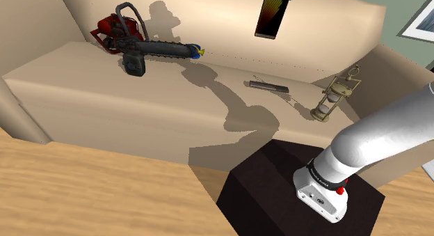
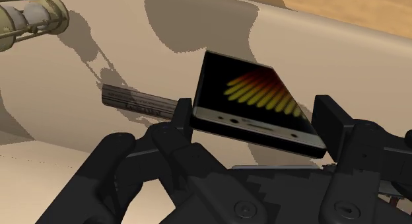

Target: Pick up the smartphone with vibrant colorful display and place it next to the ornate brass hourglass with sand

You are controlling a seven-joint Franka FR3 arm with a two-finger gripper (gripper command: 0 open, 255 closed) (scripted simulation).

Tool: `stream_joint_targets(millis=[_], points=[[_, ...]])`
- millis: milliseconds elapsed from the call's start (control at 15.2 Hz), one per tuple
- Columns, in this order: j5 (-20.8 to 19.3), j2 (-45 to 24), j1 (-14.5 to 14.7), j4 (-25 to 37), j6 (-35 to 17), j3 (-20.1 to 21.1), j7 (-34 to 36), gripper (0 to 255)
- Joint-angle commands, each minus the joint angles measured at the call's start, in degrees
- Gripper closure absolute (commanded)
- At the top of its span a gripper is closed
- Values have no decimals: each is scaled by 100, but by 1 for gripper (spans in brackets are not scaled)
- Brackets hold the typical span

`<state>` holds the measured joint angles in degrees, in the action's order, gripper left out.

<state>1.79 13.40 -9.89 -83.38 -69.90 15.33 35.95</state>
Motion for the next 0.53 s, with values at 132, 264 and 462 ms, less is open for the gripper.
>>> stream_joint_targets(millis=[132, 264, 462], points=[[51, 707, -126, -659, 35, -391, -536, 255], [30, 1037, -170, -960, 65, -591, -793, 255], [-50, 1488, -225, -1345, 134, -890, -1171, 255]])
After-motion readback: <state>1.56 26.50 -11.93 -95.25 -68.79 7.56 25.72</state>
